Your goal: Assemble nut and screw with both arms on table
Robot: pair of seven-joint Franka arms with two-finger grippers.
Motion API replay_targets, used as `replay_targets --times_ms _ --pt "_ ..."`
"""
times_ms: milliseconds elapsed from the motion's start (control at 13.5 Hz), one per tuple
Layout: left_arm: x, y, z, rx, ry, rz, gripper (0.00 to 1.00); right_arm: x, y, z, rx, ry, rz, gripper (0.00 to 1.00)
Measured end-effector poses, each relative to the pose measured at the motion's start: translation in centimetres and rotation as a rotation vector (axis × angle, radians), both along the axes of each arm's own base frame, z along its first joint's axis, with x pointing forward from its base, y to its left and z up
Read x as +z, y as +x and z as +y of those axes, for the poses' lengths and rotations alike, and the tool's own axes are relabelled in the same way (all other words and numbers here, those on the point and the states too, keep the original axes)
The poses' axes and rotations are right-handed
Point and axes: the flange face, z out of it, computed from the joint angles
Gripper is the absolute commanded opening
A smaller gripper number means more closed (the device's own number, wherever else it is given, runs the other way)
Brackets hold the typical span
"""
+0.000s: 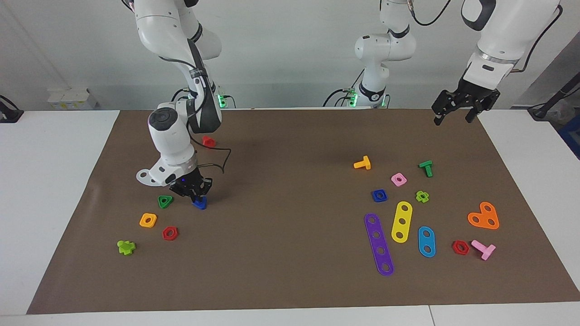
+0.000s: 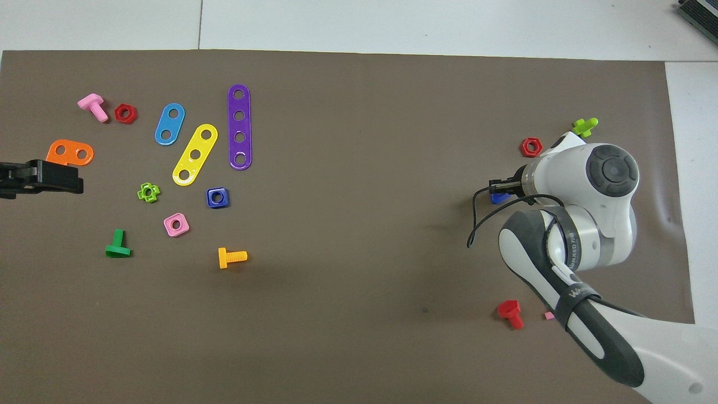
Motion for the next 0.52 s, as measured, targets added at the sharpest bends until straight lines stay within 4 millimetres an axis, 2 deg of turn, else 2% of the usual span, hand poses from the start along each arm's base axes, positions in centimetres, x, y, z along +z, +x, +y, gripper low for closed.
replay_targets --times_ms 148,222,295,517 --pt "0.0 -0.1 -0.3 -0.006 0.001 0.005 1.00 1.6 0.0 0.3 0.004 -0.001 0.001 0.00" --pt "-0.1 -0.2 -0.5 -0.007 0.001 0.014 1.00 2.2 -0.2 1.3 0.007 0.001 0.000 0.00" --pt "-0.2 -0.3 -0.6 -0.008 0.002 0.020 1.00 2.6 -0.5 3.1 0.001 0.006 -0.003 0.00" --pt "0.1 -0.4 -0.7 -0.009 0.001 0.015 1.00 3.1 -2.0 10.2 -0.035 0.030 -0.010 0.00"
